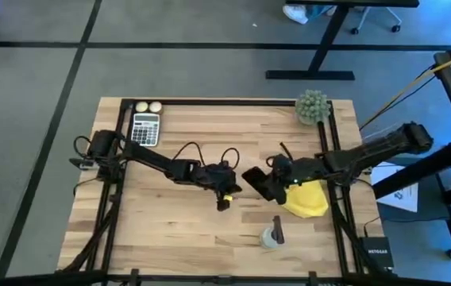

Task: Apply microfiber cloth
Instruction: Spray the front of the cellphone using the spray bottle

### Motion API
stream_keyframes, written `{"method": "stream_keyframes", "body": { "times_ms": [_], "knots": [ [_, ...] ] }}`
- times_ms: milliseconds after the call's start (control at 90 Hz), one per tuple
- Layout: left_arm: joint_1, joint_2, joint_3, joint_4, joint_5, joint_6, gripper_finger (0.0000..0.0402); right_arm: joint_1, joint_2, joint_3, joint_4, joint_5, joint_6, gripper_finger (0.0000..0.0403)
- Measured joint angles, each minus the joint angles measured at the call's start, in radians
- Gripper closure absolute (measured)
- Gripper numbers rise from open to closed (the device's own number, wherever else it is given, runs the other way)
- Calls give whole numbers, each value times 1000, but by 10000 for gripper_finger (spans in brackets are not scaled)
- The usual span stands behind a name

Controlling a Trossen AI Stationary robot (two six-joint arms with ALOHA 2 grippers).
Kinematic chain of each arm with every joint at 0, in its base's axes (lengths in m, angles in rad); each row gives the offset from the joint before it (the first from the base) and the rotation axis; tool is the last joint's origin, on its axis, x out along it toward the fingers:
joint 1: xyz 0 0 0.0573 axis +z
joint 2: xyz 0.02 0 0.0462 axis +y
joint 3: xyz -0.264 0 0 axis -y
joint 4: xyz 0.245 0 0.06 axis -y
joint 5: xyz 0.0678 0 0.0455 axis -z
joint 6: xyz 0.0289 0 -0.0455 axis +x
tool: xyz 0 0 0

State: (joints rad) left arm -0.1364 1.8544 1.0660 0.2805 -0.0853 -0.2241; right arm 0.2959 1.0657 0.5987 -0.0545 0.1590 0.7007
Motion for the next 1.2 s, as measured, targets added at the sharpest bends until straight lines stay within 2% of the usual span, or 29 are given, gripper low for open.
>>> {"method": "stream_keyframes", "body": {
  "times_ms": [278,889,1122,1200],
  "knots": [
    [22,-84,2,13,-16,-4,401,11,33,0,6,8,-3,399],
    [68,-83,-5,65,49,-70,401,13,158,0,70,42,-64,400],
    [83,-83,5,134,49,-76,401,13,160,0,91,50,-84,400],
    [91,-97,7,108,59,-70,401,10,133,1,37,45,-88,400]
  ]
}}
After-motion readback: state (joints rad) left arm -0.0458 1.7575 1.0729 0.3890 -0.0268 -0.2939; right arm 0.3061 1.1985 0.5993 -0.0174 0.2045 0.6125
